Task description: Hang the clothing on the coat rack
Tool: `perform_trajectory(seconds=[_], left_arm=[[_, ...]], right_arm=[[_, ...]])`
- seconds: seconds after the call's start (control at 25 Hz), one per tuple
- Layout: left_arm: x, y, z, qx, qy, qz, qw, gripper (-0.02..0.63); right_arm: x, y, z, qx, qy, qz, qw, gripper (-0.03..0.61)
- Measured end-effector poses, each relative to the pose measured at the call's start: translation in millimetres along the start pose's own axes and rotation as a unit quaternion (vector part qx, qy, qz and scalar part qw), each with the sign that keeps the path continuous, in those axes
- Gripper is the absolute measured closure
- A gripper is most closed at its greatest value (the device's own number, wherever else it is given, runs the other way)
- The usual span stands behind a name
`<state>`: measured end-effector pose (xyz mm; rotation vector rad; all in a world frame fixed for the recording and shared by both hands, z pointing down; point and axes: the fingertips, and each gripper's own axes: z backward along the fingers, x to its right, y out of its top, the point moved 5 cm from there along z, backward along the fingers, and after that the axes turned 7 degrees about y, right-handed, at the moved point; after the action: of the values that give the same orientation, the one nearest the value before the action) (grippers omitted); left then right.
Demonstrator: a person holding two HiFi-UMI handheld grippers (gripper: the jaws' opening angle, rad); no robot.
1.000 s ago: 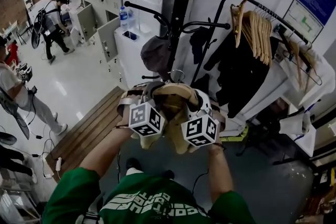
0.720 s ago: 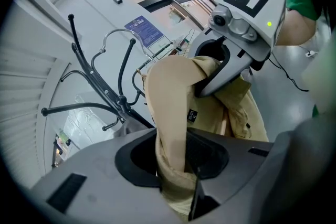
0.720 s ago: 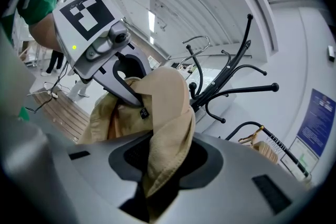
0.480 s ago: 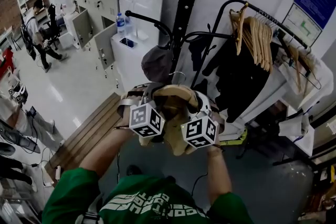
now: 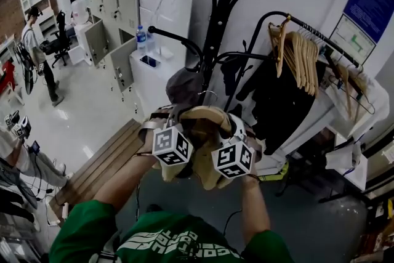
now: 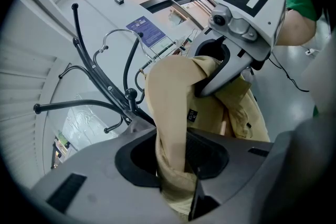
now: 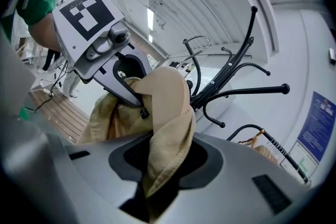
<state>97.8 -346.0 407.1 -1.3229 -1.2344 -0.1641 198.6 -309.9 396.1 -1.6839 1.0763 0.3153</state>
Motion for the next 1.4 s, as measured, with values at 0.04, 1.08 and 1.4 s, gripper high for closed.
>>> perform_trajectory(seconds=[0.04, 1.08, 1.4], left_arm=[[-2.1, 0.3, -2.0, 0.0, 0.0, 0.0, 1.0, 0.502], [-12.7, -27.2, -59.7, -0.016, -0.027, 0.016, 0.9994, 0.502], [-3.3, -42.2, -75.2, -0.03, -0.049, 0.03, 0.9979, 0.502]], right_arm=[[2.5, 0.5, -1.6, 0.0, 0.0, 0.0, 1.0, 0.457], [21.0, -17.5, -57.9, -0.022, 0.013, -0.015, 1.0, 0.457], [15.5, -29.1, -74.8, -0.04, 0.03, -0.024, 0.998, 0.457]])
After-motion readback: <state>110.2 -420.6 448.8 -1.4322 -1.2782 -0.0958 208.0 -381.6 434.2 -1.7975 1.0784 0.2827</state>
